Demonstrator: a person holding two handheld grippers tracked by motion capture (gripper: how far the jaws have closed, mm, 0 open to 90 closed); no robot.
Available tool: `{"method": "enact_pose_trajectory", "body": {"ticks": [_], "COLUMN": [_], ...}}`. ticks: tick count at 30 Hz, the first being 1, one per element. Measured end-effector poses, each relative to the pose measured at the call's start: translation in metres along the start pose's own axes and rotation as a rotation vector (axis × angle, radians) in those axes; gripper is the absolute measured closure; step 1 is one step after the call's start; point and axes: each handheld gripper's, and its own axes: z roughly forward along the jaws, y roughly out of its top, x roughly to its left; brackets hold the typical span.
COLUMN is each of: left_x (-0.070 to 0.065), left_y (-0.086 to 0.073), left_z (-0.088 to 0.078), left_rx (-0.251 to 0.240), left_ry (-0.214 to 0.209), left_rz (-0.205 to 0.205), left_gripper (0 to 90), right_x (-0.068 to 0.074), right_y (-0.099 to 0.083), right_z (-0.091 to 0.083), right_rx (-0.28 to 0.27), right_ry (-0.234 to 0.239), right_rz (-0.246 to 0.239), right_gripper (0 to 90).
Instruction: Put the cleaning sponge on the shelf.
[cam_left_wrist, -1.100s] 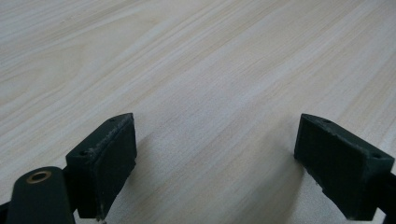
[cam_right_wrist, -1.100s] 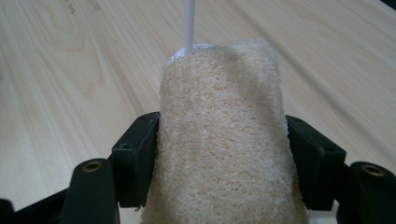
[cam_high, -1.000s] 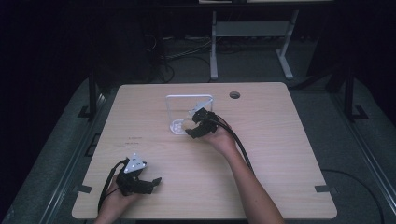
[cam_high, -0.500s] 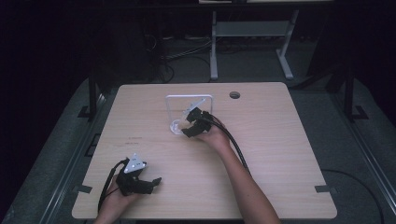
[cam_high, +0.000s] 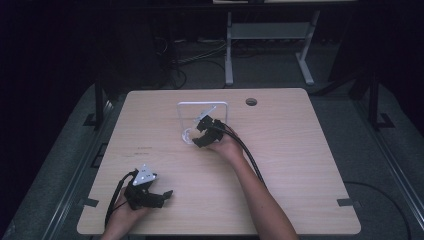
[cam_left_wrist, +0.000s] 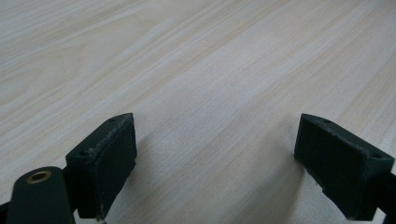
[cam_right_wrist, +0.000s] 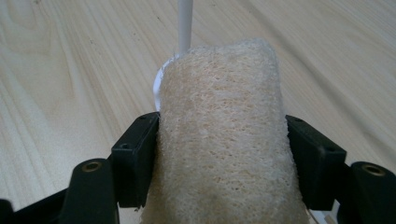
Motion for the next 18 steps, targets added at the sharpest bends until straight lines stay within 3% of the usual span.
{"method": "enact_pose_trajectory", "body": {"ticks": [13, 18], "left_x": [0.0001, 0.0001], "left_y": [0.0001, 0.0000], "left_z": [-0.0002, -0.0001], "left_rx": [0.002, 0.001], "left_ry": [-0.001, 0.000], "left_rz": [0.001, 0.002], "left_gripper": [12.2, 12.2], "right_x": [0.0000, 0.0020], "right_y": [-0.0003, 0.0014], "right_z": [0.0020, -0.0050], "right_rx": [0.006, -0.008], "right_ry": [-0.001, -0.006], "right_rz": [0.005, 0.003], "right_gripper": [26.6, 26.2]}}
